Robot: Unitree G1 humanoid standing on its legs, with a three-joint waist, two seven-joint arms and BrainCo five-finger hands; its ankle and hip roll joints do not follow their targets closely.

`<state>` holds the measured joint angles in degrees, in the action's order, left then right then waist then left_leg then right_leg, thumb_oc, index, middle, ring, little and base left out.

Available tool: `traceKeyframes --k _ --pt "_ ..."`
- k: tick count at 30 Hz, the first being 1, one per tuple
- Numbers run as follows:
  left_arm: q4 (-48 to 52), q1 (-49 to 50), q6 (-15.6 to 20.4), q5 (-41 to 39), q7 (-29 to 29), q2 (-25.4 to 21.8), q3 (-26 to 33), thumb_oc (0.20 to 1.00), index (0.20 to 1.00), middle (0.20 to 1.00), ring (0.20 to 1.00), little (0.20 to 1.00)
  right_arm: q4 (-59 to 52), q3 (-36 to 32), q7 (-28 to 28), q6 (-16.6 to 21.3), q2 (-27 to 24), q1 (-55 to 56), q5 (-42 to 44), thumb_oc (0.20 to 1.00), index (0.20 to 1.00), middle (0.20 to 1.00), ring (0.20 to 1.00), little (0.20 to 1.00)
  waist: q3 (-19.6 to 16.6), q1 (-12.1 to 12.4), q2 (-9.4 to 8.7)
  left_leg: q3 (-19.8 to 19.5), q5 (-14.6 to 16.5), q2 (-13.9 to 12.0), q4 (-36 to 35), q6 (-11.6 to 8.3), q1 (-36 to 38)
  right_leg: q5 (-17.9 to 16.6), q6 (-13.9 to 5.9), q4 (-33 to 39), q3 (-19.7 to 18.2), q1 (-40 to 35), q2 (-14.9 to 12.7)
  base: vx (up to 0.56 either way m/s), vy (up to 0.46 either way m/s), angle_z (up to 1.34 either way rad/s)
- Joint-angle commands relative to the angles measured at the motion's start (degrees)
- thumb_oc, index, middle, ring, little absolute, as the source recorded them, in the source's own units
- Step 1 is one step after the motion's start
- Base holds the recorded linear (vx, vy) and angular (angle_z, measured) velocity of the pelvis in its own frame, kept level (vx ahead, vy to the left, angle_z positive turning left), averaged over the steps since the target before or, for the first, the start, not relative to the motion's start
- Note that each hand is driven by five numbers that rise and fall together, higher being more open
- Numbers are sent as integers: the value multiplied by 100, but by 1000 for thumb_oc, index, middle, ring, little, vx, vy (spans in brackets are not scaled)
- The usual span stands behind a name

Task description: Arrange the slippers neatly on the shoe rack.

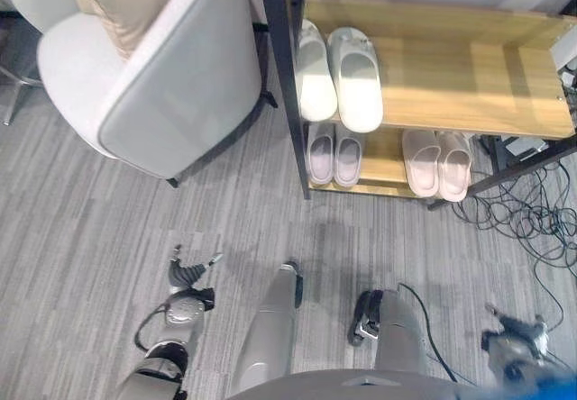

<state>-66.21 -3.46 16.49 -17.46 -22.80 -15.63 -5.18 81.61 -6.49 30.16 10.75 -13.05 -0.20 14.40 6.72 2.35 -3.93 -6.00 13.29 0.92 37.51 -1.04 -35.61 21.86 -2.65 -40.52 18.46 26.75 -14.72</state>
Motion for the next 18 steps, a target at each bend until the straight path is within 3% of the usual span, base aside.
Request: traceKeyframes --k 1,4,6,8,11,12,13,14,18 --pt "-148 -141 -161 30 234 173 52 1000 1000 1000 1000 1000 -192 -120 -244 -221 16 -170 61 1000 1000 1000 1000 1000 492 -79 117 -365 -650 -261 -929 -294 432 -637 -220 799 -168 -312 182 229 -47 -5" --pt "-497 105 -317 19 456 399 128 1000 1000 1000 1000 1000 -213 -15 -539 -267 196 26 89 1000 1000 1000 1000 1000 155 -102 171 -318 -1301 -327 -2495 -462 1788 -1252 -382 2244 -64 -1492 453 291 -67 -17" --pt "-692 281 -380 166 579 570 36 1000 1000 1000 1000 1000 -253 117 -829 -261 329 124 202 1000 1000 1000 1000 1000 -142 -135 230 -263 -1572 -339 -3402 -481 2460 -1630 -481 3031 -45 -2062 609 210 -42 -10" --pt "-773 326 -435 182 687 650 -5 1000 1000 1000 1000 1000 -277 249 -987 -304 394 148 150 1000 1000 1000 1000 1000 -306 -144 294 -193 -1778 -364 -3959 -497 2910 -1778 -523 3530 -74 -2443 735 154 -25 -8" --pt "-799 313 -483 183 855 756 -109 1000 1000 1000 1000 1000 -322 552 -1226 -367 562 172 53 1000 1000 1000 1000 1000 -561 -167 356 -50 -1625 -303 -4251 -476 3347 -1916 -538 4209 -130 -3035 815 85 -34 -12" --pt "-442 702 -544 -290 1406 607 17 1000 1000 1000 1000 1000 -384 458 -1396 -397 471 277 151 1000 1000 1000 1000 1000 -571 -82 418 -109 -1595 -252 -4251 -456 3363 -1923 -544 4311 -99 -3130 805 -43 -10 -9" --pt "-573 639 -401 337 1004 748 -155 1000 1000 1000 1000 1000 -396 514 -1374 -334 488 190 107 1000 1000 1000 1000 1000 -506 -115 389 -54 -1564 -267 -4251 -473 3423 -1938 -529 4385 -151 -3207 823 -44 -33 -9" --pt "-696 512 -559 556 1074 795 -151 1000 1000 1000 1000 1000 -395 574 -1456 -354 547 222 152 1000 1000 1000 1000 1000 -528 -103 362 -45 -1538 -258 -4251 -465 3477 -1926 -524 4475 -170 -3290 840 -32 -73 3" --pt "-773 349 -530 614 988 829 -260 1000 1000 1000 1000 1000 -281 656 -1536 -344 679 325 321 1000 1000 1000 1000 1000 -591 -161 377 68 -1467 -206 -4251 -529 3593 -1831 -529 4552 -154 -3476 824 7 -26 0"
